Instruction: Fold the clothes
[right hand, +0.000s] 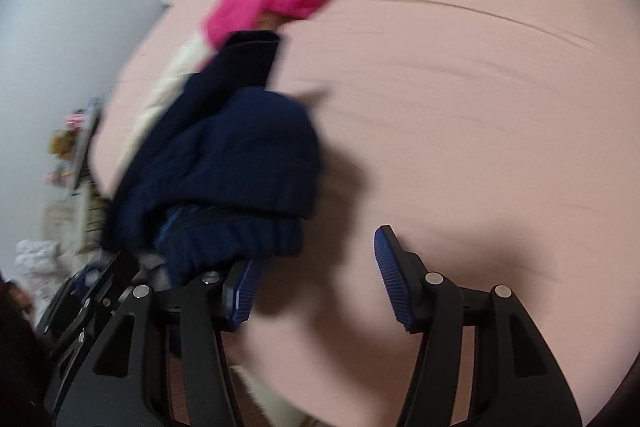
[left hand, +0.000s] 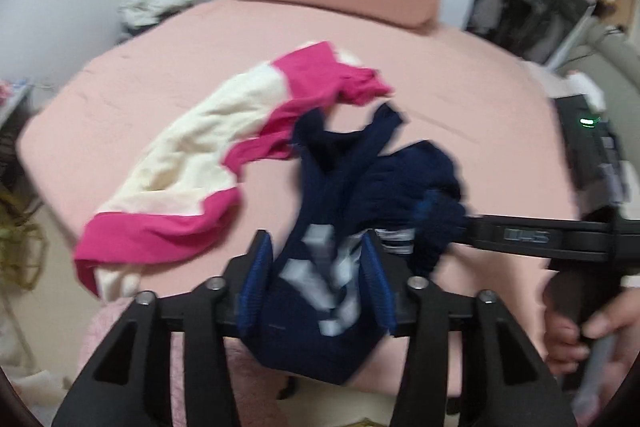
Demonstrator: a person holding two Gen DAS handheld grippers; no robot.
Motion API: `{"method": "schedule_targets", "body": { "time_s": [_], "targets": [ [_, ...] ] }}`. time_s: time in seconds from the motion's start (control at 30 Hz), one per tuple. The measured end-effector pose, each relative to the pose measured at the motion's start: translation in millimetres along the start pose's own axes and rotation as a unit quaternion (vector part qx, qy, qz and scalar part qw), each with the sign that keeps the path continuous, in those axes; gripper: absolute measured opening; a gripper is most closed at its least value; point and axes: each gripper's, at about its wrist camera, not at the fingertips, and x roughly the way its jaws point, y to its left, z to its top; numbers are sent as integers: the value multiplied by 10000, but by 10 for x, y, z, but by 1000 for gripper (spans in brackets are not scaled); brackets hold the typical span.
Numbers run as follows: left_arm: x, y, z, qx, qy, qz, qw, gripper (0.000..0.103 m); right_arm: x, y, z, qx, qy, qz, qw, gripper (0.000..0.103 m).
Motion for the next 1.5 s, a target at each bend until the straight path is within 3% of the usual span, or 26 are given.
{"method": "schedule_targets", "body": {
  "time_s": [0.03,0.27,0.33,0.4,0.5,0.67,1.0,1.07,1.17,1.23,1.33,1.43,1.5],
  "targets": [
    [3,-15,-1,23,47,-226,9997,51,-5,57,-2,-69,-41,31,10000,57],
    [361,-184,-81,144,576,-838,9947,51,-183,133,20,-198,-298,-257,9990,50],
    [535,-220,-99,239,728,-582,9954,51,-270,108,10,-211,-358,-375,9984,50],
    [660,-179,-87,334,825,-22,9960,51,-357,82,-1,-223,-418,-492,9977,50],
    [609,-1,40,111,650,457,9968,51,-488,43,-16,-242,-508,-669,9962,50],
    [471,261,315,246,373,1079,9932,51,-705,-21,-42,-273,-658,-962,9928,50],
    [-8,868,484,-188,205,512,9983,51,-169,553,31,-710,-100,74,9974,57],
    [-81,938,443,-154,178,310,9992,51,12,602,106,-628,-32,-37,9980,57],
    [68,787,342,3,352,-439,9984,51,171,645,214,-476,44,-104,9988,57],
    [183,636,274,206,403,-478,9978,51,232,683,282,-417,74,-144,9990,57],
    [404,558,255,12,519,-593,9969,51,151,718,331,-362,35,-235,9991,57],
    [598,552,300,-207,653,-541,9962,51,59,712,383,-357,20,-667,9971,57],
    [722,523,329,-218,842,-738,9935,51,100,665,368,-346,116,-870,9955,57]
  ]
}}
